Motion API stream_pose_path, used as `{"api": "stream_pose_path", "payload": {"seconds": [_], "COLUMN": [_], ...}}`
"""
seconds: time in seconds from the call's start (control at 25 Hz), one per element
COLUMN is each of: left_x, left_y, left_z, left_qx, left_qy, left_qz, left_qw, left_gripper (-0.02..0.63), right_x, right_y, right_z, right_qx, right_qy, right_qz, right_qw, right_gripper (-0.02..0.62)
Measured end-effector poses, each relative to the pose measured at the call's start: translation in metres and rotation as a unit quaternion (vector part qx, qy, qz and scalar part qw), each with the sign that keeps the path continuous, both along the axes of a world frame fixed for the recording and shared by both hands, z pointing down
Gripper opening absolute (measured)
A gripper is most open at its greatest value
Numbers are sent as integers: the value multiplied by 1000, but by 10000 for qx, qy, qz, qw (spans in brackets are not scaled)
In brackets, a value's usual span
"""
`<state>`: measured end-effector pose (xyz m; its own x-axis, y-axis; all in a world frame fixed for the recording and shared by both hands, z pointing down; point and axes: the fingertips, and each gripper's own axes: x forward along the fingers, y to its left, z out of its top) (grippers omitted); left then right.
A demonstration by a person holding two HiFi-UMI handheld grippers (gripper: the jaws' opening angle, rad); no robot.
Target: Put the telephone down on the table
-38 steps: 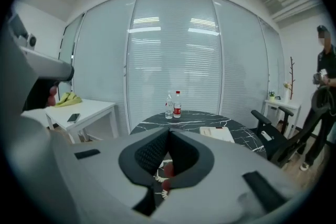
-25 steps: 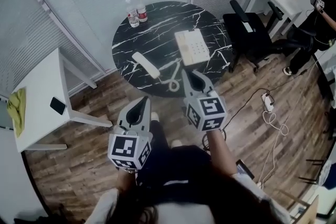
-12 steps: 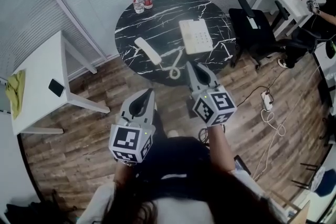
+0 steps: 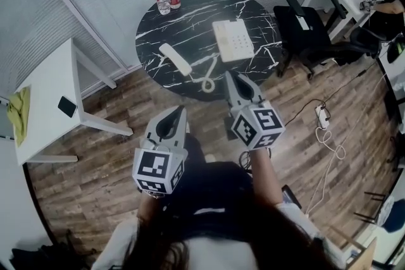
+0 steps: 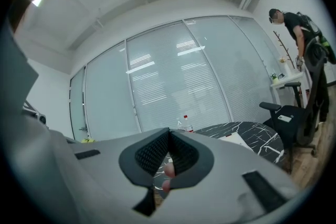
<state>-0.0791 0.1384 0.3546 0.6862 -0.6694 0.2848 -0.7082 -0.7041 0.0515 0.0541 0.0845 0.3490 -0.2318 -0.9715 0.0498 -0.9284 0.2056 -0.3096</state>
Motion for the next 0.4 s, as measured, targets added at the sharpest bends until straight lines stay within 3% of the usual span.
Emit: {"api": "stream_pose_path", "payload": {"seconds": [0.4], "left_x": [10], "left_y": [4], "left_z": [-2], "left_qx": [68], "left_qy": [-91], "left_qz": [137], "left_qw": [9998], "left_gripper": [2], "right_x": [3], "right_y": [7], "right_z": [-6], "right_qx": [78], "right_qy": [-145], "right_qz": [-26], "right_qw": [9999], "right_gripper": [-5]}}
